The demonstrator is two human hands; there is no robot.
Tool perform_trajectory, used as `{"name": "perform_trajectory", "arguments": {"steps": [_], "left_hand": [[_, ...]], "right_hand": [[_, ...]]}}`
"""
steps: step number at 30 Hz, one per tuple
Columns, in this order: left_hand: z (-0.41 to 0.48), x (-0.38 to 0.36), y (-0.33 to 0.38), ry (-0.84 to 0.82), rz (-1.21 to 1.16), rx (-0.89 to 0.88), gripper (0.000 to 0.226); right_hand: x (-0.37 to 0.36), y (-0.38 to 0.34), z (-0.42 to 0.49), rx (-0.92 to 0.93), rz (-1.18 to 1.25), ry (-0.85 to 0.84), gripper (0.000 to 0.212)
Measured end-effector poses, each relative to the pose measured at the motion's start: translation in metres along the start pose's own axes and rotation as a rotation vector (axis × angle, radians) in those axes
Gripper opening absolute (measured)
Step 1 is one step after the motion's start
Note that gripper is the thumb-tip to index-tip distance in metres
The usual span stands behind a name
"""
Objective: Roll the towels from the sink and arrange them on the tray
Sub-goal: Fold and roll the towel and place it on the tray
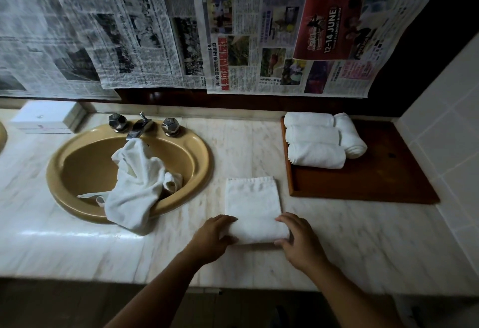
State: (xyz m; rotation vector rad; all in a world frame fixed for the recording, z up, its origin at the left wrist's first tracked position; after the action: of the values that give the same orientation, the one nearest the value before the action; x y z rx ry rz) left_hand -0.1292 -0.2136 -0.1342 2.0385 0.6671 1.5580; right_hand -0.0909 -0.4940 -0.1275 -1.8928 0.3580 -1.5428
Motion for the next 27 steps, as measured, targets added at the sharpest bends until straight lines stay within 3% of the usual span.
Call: {"name": "perform_trajectory", "arguments": {"steps": [4, 8, 10, 13, 16, 18, 20, 24, 27], "left_hand": [[0.010, 0.012, 0.005, -0.125, -0.172, 0.118, 0.050], [0.017, 0.014, 0.007, -0.080, -0.102, 0.131, 0.054], [0.019, 0.012, 0.009, -0.040, 0.034, 0.074, 0.054], [0.017, 0.015, 0.021, 0.097, 0.312, -0.180, 0.055], [0.010, 0.013, 0.026, 0.172, 0.387, -0.358, 0.058], [0.006, 0.010, 0.025, 0.208, 0.374, -0.428, 0.048], [0.001, 0.009, 0.021, 0.225, 0.374, -0.470, 0.040], [0.002, 0.008, 0.014, 0.149, 0.400, -0.427, 0.059], [0.007, 0.008, 0.016, 0.133, 0.400, -0.436, 0.059]], "right_hand": [[0.003, -0.001, 0.008, -0.084, 0.052, -0.094, 0.046], [0.005, -0.001, 0.016, -0.159, 0.097, -0.161, 0.039], [0.005, -0.001, 0.021, -0.180, 0.138, -0.190, 0.037], [0.010, -0.006, 0.027, -0.263, 0.176, -0.249, 0.037], [0.013, -0.008, 0.033, -0.325, 0.211, -0.273, 0.040], [0.012, -0.007, 0.035, -0.339, 0.209, -0.282, 0.040], [0.012, -0.008, 0.036, -0.336, 0.205, -0.282, 0.040], [0.011, -0.012, 0.038, -0.365, 0.224, -0.267, 0.041], [0.011, -0.015, 0.037, -0.370, 0.232, -0.261, 0.041]]}}
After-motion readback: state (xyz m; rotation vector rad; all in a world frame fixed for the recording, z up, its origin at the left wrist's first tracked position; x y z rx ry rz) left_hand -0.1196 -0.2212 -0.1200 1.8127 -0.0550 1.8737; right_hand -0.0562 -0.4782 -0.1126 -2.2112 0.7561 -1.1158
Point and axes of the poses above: each hand's wrist, its own z-axis towards the middle knuckle, its own x-axis out of the back of the hand, y = z × x, the point moved 1 cm from there along z, towards the middle knuckle, and after that the axes turned 1 degree about x, right-handed, at the moved point
